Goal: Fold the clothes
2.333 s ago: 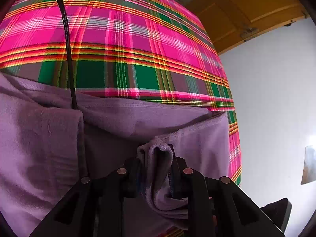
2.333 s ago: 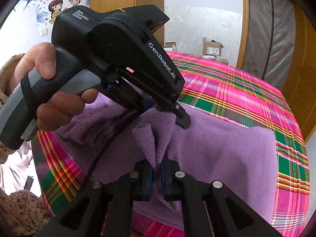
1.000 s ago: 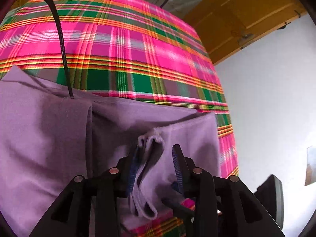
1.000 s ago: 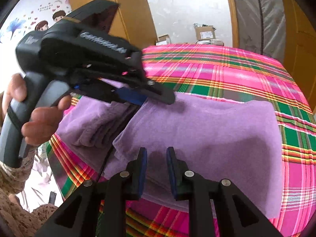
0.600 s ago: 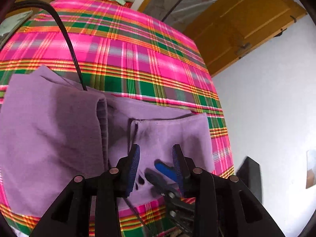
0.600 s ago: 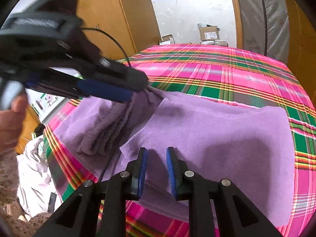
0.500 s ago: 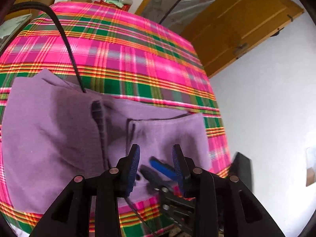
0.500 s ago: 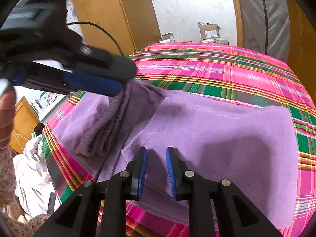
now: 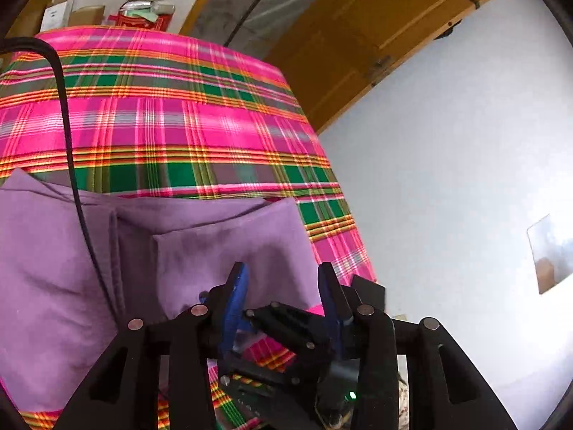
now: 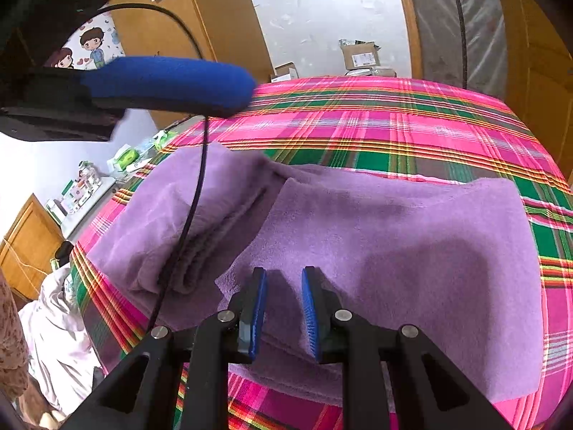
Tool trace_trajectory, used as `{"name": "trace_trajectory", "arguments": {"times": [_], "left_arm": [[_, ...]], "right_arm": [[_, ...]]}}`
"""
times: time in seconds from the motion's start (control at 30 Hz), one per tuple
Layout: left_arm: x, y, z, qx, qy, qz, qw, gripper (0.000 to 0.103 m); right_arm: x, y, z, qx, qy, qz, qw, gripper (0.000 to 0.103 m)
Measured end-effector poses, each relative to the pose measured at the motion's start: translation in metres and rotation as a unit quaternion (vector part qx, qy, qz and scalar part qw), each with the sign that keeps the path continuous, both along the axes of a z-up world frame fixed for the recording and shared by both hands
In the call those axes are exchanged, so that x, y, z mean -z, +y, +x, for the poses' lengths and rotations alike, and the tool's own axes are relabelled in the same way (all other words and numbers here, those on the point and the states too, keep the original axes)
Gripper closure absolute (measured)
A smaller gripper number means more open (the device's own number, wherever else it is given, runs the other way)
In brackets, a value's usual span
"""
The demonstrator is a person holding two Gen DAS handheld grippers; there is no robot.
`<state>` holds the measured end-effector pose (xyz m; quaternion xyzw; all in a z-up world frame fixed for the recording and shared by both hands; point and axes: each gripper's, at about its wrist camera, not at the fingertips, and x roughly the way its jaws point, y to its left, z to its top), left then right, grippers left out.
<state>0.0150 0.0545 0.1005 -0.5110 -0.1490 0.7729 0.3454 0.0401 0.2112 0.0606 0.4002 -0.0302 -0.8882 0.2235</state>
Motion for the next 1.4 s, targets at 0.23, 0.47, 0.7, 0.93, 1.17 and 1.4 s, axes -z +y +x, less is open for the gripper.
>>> {"name": "trace_trajectory", "arguments": {"times": [0.23, 0.47, 0.7, 0.93, 1.17, 1.4], "left_arm": [[0.006, -0.007, 0.014, -0.001, -0.008, -0.012, 0.9999, 0.061], [-0.012, -0.048, 0.028, -0.043, 0.003, -0.035, 0.9985, 0.061], [-0.027, -0.111, 0.044, -0.116, 0.02, -0.065, 0.9909, 0.061], [0.001, -0.159, 0.039, -0.174, -0.009, -0.058, 0.983, 0.061], [0.033, -0.176, 0.027, -0.192, -0.039, -0.048, 0.9794, 0.061], [0.054, -0.188, 0.023, -0.213, -0.056, -0.046, 0.9744, 0.061]], "right_arm": [[0.0, 0.002, 0.005, 0.003, 0.009, 0.002, 1.0, 0.082], [-0.004, -0.015, 0.006, -0.025, 0.025, 0.012, 0.999, 0.082], [-0.004, -0.019, 0.006, -0.045, 0.021, 0.009, 0.999, 0.082], [0.003, -0.025, -0.001, -0.038, 0.017, 0.027, 0.999, 0.082], [0.004, -0.034, 0.005, -0.051, 0.011, 0.049, 0.997, 0.082], [-0.024, -0.03, -0.001, -0.054, 0.04, 0.044, 0.997, 0.082]]}}
